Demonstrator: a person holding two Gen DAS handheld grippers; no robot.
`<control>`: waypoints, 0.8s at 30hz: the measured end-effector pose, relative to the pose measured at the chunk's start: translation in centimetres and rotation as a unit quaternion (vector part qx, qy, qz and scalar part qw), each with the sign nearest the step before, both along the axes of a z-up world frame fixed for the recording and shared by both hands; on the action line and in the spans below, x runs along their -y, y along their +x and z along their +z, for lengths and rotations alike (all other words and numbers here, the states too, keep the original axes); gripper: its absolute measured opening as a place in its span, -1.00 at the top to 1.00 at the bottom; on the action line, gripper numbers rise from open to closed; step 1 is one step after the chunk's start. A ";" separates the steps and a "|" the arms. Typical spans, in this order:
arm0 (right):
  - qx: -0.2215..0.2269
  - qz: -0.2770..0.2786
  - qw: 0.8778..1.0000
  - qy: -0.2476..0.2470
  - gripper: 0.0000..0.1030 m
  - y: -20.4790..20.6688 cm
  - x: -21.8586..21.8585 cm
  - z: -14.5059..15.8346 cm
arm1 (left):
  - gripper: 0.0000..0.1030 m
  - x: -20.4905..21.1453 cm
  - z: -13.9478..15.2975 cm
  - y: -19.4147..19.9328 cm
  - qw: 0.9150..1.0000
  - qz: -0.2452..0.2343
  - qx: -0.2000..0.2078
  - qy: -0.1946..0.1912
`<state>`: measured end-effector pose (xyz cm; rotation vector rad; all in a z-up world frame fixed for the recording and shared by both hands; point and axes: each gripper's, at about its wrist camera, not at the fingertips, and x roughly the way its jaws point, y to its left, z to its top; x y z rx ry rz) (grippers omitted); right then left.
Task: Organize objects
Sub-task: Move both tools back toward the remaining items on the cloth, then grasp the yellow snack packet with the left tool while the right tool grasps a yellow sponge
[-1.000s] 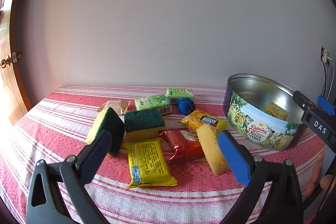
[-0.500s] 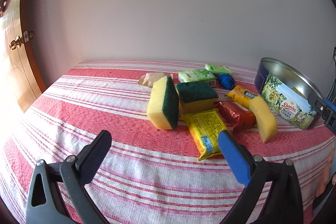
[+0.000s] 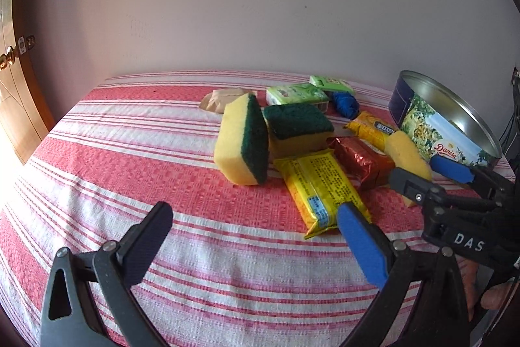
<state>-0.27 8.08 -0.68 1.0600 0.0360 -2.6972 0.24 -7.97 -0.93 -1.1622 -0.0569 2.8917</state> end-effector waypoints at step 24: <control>-0.043 -0.030 0.991 -0.126 0.50 1.5 -6.6 3.5 | -0.01 -3.6 -2.1 -4.7 0.998 0.014 0.069 -0.005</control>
